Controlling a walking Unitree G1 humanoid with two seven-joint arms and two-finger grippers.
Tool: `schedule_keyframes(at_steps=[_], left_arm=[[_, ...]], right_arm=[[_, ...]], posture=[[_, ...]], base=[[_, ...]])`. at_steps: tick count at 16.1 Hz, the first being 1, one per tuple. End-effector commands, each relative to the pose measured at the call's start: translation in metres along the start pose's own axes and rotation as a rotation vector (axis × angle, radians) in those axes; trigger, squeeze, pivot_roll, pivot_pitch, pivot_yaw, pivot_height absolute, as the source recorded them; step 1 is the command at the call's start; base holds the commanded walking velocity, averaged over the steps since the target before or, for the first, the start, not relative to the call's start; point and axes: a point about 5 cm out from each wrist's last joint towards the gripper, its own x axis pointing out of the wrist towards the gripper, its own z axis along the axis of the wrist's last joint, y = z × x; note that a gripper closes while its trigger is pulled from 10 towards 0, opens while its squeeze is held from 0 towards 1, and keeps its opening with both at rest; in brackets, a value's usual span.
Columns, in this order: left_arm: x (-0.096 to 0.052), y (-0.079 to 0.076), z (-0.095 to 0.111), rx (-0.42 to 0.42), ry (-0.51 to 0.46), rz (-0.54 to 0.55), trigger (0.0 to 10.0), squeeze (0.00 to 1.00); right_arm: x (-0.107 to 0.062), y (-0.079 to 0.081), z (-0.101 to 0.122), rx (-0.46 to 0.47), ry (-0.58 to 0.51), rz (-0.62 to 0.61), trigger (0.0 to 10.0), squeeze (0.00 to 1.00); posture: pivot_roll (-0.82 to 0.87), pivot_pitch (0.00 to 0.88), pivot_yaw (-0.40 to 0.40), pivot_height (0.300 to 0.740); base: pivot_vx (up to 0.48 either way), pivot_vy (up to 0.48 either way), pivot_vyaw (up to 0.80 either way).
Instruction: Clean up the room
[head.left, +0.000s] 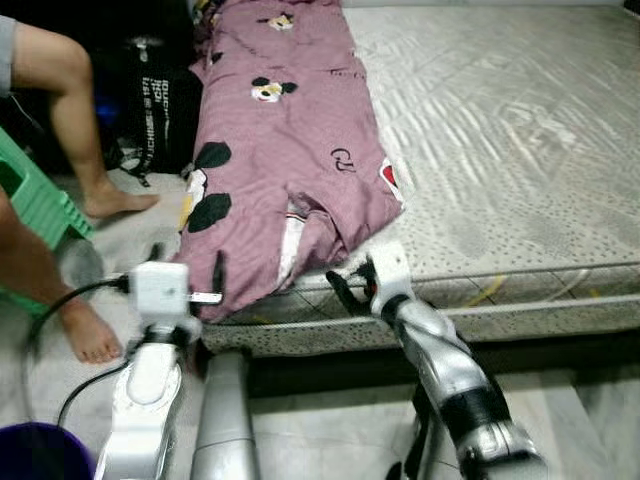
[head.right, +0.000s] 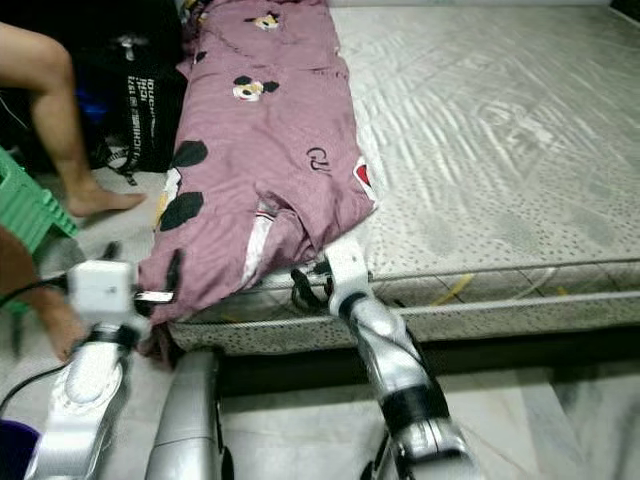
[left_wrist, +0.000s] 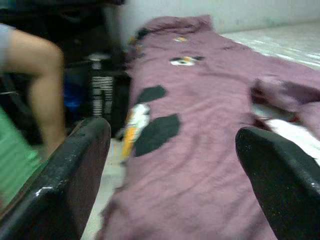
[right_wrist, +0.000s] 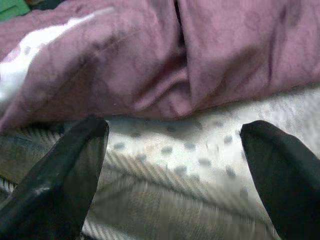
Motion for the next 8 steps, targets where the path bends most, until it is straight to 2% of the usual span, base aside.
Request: schedule_keyframes(at_steps=[1, 3, 5, 8], left_arm=[[-0.006, 0.011, 0.004, 0.04, 0.002, 0.052, 10.0, 0.0], [-0.011, 0.014, 0.007, 0.051, 0.004, 0.064, 10.0, 0.0], [-0.015, 0.014, 0.008, 0.057, 0.009, 0.066, 10.0, 0.0], [-0.015, 0.012, 0.009, 0.056, 0.019, 0.066, 10.0, 0.0]], right_arm=[[0.012, 0.009, 0.011, 0.005, -0.018, 0.035, 10.0, 0.0], [0.024, 0.018, 0.021, 0.006, -0.018, 0.059, 10.0, 0.0], [0.033, 0.024, 0.032, 0.078, -0.017, 0.084, 10.0, 0.0], [0.042, 0.035, 0.043, 0.088, -0.011, 0.116, 10.0, 0.0]], posture=[[0.28, 0.054, -0.045, 0.485], [0.31, 0.061, -0.065, 0.485], [0.33, 0.059, -0.069, 0.485], [0.32, 0.057, -0.068, 0.485]], base=[[0.0, 0.0, 0.0], [0.0, 0.0, 0.0], [0.0, 0.0, 0.0], [0.0, 0.0, 0.0]])
